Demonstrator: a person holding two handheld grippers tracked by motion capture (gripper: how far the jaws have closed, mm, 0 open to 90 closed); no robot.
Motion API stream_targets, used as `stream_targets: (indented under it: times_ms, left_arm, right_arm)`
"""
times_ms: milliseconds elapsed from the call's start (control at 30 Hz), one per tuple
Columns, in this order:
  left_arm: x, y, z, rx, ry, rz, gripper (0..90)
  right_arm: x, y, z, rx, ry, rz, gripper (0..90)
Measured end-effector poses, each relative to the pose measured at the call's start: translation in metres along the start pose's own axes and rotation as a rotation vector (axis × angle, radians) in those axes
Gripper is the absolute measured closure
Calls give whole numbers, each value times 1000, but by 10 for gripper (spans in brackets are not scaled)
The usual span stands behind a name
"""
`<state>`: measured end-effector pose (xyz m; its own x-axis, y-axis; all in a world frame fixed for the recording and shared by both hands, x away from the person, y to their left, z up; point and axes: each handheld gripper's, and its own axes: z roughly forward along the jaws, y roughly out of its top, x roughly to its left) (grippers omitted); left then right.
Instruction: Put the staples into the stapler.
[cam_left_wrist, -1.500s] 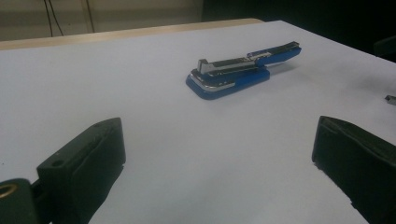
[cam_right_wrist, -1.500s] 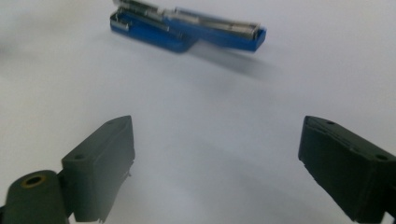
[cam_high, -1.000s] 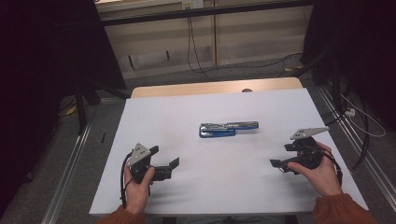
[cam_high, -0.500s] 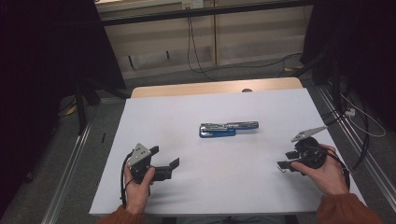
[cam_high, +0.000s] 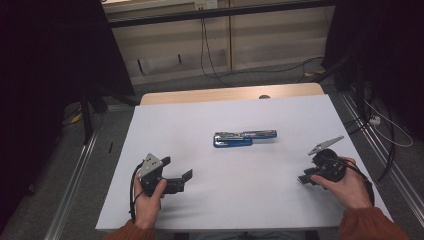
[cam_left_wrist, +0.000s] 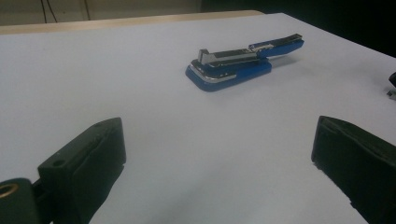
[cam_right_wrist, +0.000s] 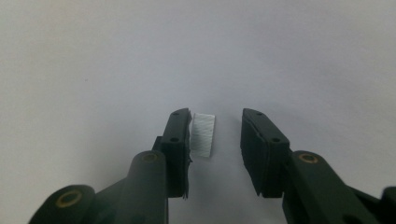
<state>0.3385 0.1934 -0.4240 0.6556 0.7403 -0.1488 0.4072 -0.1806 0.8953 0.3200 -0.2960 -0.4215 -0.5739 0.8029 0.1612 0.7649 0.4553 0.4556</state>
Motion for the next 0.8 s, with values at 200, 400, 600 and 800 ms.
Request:
stream_targets:
  times_ms: [200, 400, 600, 800]
  left_arm:
    - [0, 0, 0, 2, 1, -1, 31]
    - [0, 0, 1, 4, 0, 1, 31]
    - [0, 0, 1, 5, 0, 0, 31]
    - [0, 0, 1, 5, 0, -2, 31]
  right_arm:
    - [1, 0, 3, 16, 5, -28, 691]
    - [5, 2, 6, 47, -13, -40, 722]
    - [6, 2, 7, 55, -28, -64, 729]
    - [9, 3, 8, 62, -46, -92, 787]
